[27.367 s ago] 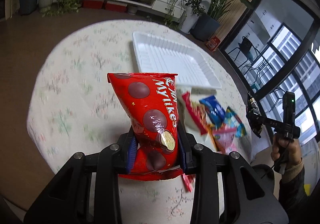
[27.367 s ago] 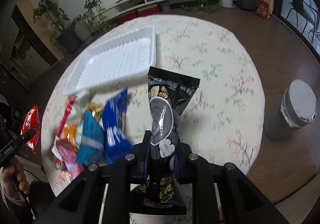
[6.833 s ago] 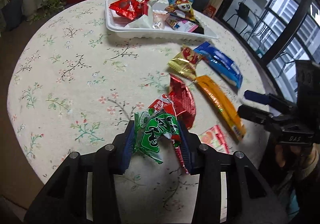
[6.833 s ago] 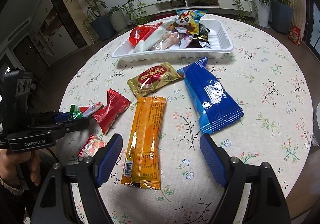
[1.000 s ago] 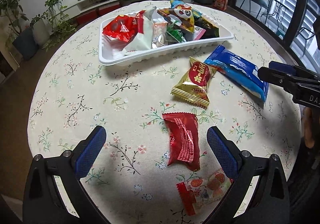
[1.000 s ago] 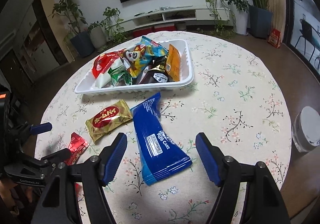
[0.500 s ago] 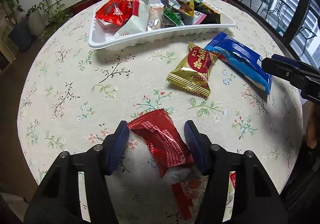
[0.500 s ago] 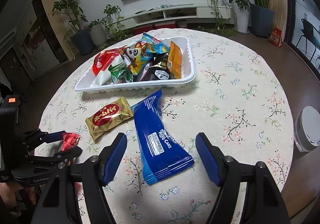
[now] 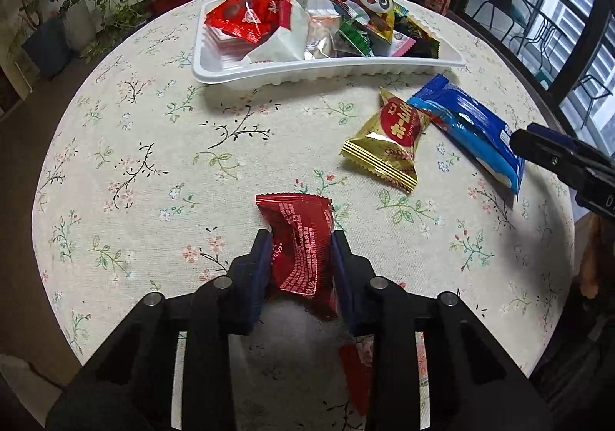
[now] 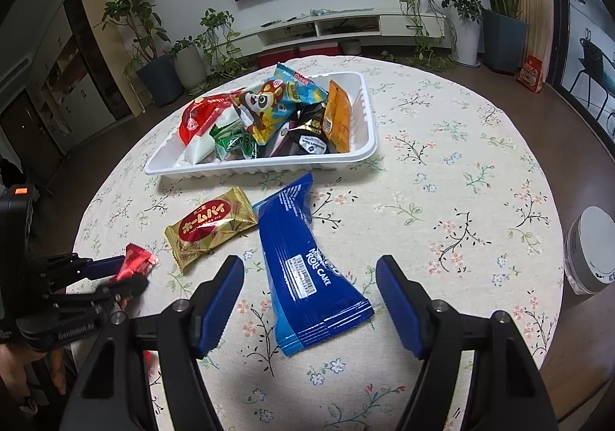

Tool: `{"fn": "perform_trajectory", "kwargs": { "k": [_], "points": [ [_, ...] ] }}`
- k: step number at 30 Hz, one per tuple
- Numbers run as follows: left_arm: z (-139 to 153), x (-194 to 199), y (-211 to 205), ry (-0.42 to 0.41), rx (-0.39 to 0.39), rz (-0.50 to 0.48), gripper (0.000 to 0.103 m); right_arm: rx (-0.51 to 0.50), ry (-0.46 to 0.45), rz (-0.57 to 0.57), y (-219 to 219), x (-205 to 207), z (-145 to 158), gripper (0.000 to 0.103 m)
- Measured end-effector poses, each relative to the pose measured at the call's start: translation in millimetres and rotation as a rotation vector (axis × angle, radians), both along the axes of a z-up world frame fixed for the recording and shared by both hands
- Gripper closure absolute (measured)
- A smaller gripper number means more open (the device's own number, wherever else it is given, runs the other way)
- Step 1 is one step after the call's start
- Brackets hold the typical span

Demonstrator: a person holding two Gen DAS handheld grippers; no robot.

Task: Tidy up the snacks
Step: 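Lower the left gripper onto the red packet and grasp it, then grasp the blue roll cake packet with the right gripper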

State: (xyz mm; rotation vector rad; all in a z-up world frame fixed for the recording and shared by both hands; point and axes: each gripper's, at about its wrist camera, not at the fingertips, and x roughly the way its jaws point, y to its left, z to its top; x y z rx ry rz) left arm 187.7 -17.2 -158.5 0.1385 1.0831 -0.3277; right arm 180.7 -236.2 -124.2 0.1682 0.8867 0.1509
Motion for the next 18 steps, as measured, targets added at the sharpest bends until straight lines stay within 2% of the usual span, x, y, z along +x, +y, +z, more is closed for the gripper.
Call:
{"fn": "perform_trajectory", "kwargs": {
  "k": [8, 11, 14, 18],
  "points": [
    [2, 2, 12, 0.011, -0.053, 0.008, 0.076, 0.004, 0.005, 0.008, -2, 1, 0, 0.029],
    [4, -5, 26, 0.006, -0.098, 0.023, 0.076, -0.030, 0.005, 0.035, 0, 5, 2, 0.029],
    [3, -14, 43, 0.000, -0.158, 0.048, 0.076, -0.042, 0.014, 0.105, 4, 10, 3, 0.029],
    [1, -27, 60, -0.024, -0.234, 0.066, 0.076, -0.161, 0.069, 0.227, 25, 27, -3, 0.029]
  ]
}}
